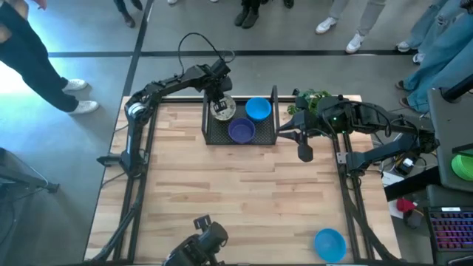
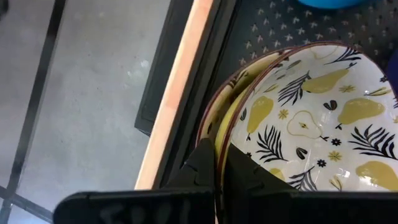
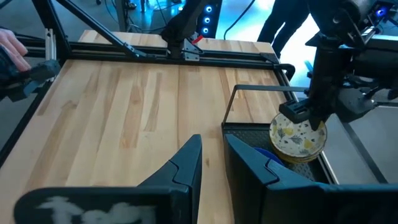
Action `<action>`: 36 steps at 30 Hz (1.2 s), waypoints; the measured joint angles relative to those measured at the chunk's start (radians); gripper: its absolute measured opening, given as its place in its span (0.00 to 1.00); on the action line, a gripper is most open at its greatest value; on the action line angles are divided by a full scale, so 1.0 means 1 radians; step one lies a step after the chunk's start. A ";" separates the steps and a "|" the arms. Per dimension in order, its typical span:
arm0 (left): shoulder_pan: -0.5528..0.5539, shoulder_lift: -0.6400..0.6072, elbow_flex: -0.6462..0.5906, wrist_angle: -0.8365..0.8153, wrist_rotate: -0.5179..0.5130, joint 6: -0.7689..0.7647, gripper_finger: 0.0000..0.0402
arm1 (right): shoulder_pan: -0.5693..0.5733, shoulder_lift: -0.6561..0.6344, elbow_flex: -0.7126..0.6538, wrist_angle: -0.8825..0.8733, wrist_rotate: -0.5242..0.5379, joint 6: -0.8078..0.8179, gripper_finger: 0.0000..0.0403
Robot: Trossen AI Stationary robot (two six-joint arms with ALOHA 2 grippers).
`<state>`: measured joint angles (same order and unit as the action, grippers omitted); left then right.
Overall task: Pick & Place Mini bowls
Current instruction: Stack the white bowl on top of the white bowls on the shelf
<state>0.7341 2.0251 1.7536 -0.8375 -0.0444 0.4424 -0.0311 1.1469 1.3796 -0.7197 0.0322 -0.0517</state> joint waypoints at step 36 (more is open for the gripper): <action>-0.004 0.000 -0.010 0.054 -0.002 0.009 0.12 | -0.001 0.000 0.000 0.000 0.024 0.000 0.16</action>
<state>0.7302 2.0247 1.7439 -0.7832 -0.0467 0.4518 -0.0319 1.1469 1.3796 -0.7197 0.0566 -0.0517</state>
